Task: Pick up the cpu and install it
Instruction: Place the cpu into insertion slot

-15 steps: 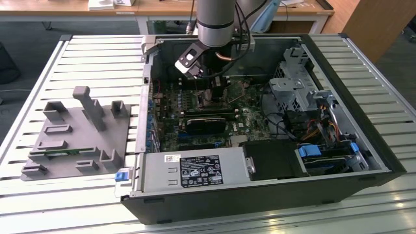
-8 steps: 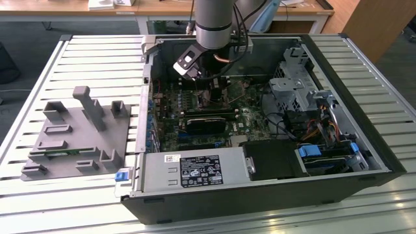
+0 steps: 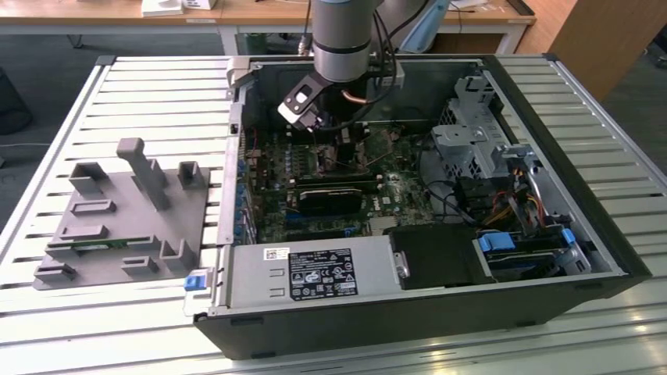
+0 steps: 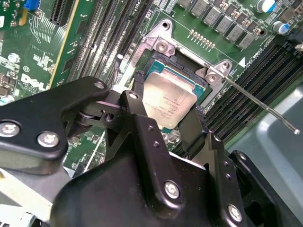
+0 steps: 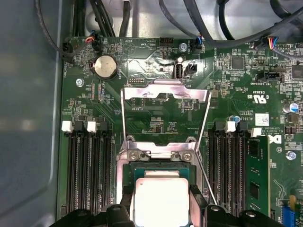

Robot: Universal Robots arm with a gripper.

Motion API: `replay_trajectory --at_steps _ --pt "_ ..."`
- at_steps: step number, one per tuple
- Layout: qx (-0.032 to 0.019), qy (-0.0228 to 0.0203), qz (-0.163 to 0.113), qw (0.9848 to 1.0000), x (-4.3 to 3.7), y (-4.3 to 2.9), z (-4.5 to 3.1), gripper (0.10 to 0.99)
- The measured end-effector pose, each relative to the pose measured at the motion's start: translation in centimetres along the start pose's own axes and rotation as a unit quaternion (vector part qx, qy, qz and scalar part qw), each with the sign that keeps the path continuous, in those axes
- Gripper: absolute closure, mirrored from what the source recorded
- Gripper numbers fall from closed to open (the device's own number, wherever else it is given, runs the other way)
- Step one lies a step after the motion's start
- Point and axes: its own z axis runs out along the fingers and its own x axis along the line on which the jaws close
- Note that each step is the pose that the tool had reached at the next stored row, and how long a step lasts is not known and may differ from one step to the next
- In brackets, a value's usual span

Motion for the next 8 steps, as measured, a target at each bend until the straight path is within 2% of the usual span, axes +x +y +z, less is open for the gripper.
replay_trajectory --at_steps 8 --pt "0.0001 0.0004 0.002 1.0 0.11 -0.03 0.44 0.545"
